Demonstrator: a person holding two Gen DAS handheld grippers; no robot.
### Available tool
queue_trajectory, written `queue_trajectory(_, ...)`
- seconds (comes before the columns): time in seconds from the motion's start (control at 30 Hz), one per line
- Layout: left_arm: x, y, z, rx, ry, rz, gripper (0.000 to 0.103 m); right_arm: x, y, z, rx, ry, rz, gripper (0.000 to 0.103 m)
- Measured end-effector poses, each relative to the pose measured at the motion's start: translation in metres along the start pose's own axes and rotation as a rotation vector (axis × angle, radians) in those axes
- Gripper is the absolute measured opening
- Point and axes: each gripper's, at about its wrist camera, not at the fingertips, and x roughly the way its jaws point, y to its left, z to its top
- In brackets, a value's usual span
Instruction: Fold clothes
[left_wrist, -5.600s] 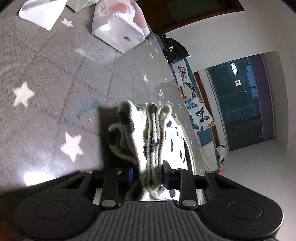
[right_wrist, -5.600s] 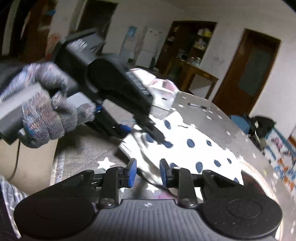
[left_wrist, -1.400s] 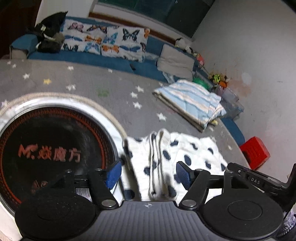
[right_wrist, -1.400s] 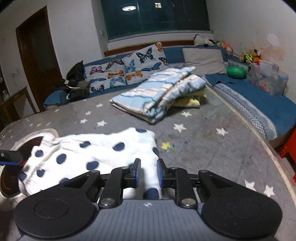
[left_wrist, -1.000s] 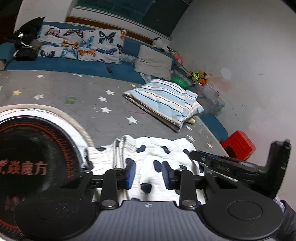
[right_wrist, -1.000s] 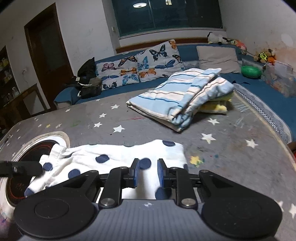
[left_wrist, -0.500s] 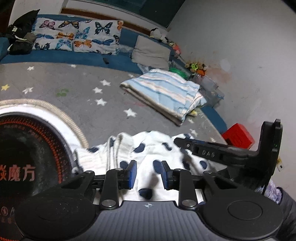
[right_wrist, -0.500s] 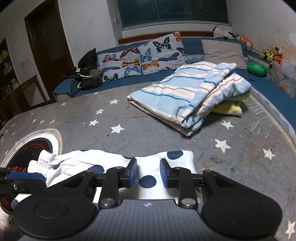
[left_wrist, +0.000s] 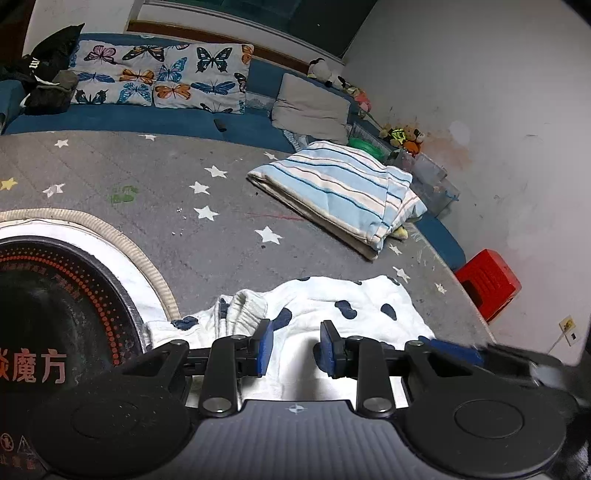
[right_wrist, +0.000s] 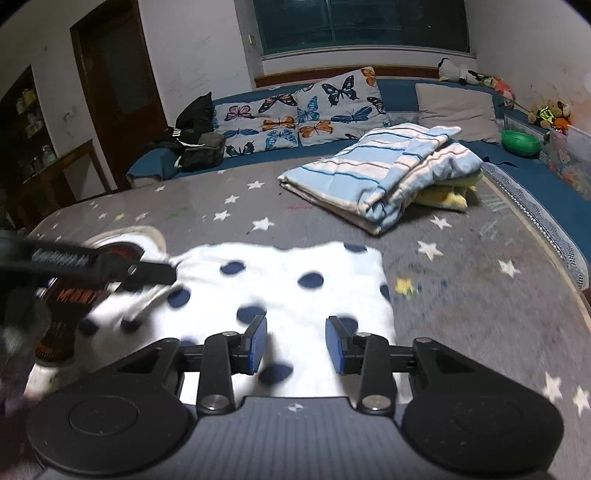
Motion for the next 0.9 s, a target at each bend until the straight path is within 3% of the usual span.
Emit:
queue_trajectory(0.47, 0.001, -0.005, -0.005, 0.043, -0.011, 0.035, 0.032, -0.046, 0.02, -0.055, -0.195, 0.001, -0.084, 0.039)
queue_trajectory(0.63, 0.001, -0.006, -0.006, 0.052, -0.015, 0.042, 0.032, -0.051, 0.019, -0.046, -0.159, -0.058, -0.088, 0.039)
queue_trajectory(0.9, -0.009, -0.007, -0.009, 0.054, -0.033, 0.031, 0.033, -0.047, 0.014, -0.059, -0.124, -0.024, -0.102, 0.04)
